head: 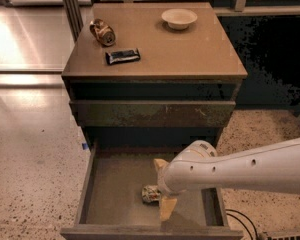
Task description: Pick 7up can from middle drawer and place on counter
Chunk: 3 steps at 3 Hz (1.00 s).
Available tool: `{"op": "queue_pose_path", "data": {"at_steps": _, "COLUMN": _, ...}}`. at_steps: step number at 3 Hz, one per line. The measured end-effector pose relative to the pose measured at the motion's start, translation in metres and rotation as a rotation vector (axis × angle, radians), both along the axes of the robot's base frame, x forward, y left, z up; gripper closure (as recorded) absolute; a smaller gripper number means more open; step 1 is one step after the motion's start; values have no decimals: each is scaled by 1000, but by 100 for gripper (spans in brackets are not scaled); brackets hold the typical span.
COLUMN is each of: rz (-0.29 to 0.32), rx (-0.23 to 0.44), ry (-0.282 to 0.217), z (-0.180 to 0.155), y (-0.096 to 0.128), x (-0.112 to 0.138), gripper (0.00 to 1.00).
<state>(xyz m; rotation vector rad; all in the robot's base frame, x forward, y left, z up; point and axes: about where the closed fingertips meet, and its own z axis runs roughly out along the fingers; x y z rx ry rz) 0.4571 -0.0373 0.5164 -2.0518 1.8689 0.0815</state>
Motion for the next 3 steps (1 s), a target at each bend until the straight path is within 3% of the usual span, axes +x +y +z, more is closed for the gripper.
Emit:
{"op": "queue_pose_path", "data": {"at_steps": 2, "rz": 2, "rx": -30, "ry": 17, "z": -47, "y": 6, "x": 22, "gripper": 0}}
{"op": "queue_pose_path", "data": {"at_steps": 3, "rz": -26, "rx": 46, "ry": 36, "z": -72, "y": 13, "x": 25, "gripper": 0}}
